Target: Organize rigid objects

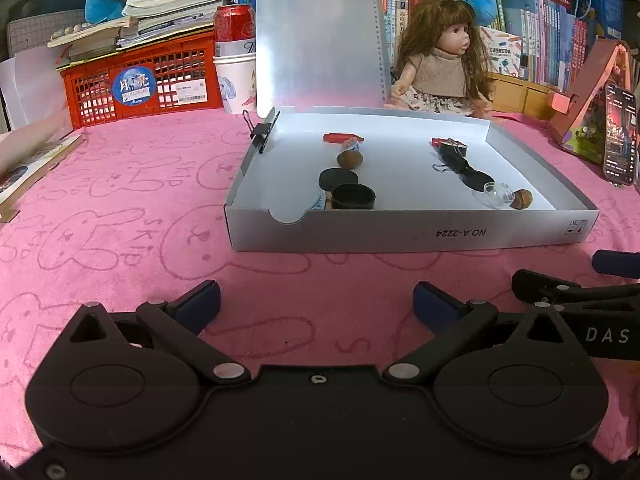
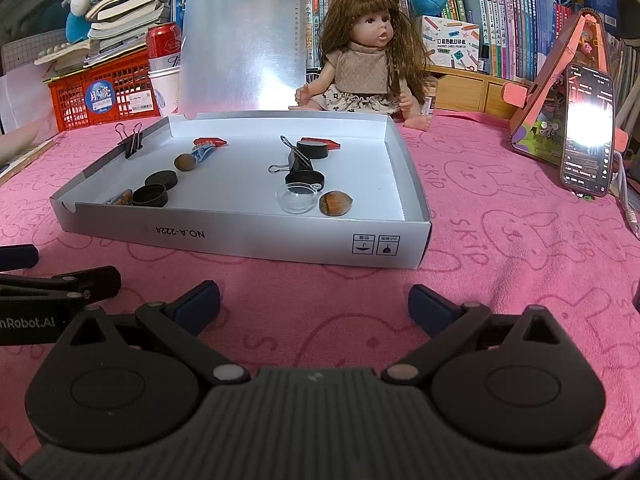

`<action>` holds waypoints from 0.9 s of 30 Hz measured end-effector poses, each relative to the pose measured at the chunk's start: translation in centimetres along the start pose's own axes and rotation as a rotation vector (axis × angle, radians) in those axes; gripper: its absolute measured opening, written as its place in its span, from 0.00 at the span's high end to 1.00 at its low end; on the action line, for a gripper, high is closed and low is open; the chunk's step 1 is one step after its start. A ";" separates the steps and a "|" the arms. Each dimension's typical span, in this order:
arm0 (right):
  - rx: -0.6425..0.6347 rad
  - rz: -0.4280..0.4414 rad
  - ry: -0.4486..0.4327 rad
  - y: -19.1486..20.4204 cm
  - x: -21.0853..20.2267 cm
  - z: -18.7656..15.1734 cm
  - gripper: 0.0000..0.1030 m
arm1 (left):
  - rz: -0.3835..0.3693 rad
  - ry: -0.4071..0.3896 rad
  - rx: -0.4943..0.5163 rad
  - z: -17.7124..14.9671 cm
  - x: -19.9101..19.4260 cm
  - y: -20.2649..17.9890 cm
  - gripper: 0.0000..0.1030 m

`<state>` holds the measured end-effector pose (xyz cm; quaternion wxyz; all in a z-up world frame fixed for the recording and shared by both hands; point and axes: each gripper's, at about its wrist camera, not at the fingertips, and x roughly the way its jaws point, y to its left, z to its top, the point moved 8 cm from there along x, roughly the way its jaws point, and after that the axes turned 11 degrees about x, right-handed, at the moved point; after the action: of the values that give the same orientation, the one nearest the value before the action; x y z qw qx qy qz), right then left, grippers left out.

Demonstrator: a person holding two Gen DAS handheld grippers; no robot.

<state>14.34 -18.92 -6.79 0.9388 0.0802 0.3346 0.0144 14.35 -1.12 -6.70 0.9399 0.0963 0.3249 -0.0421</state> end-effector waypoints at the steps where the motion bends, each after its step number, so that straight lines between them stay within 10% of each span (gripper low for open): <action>1: 0.000 0.000 0.000 0.0 0.0 0.0 0.00 | 0.001 0.000 0.002 0.0 0.0 0.0 0.00; 27: 0.000 0.000 0.000 0.0 0.0 0.0 0.00 | -0.001 -0.007 -0.005 0.0 -0.1 0.1 0.00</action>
<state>14.34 -18.97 -6.78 0.9389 0.0802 0.3345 0.0145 14.28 -1.01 -6.65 0.9413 0.0937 0.3215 -0.0424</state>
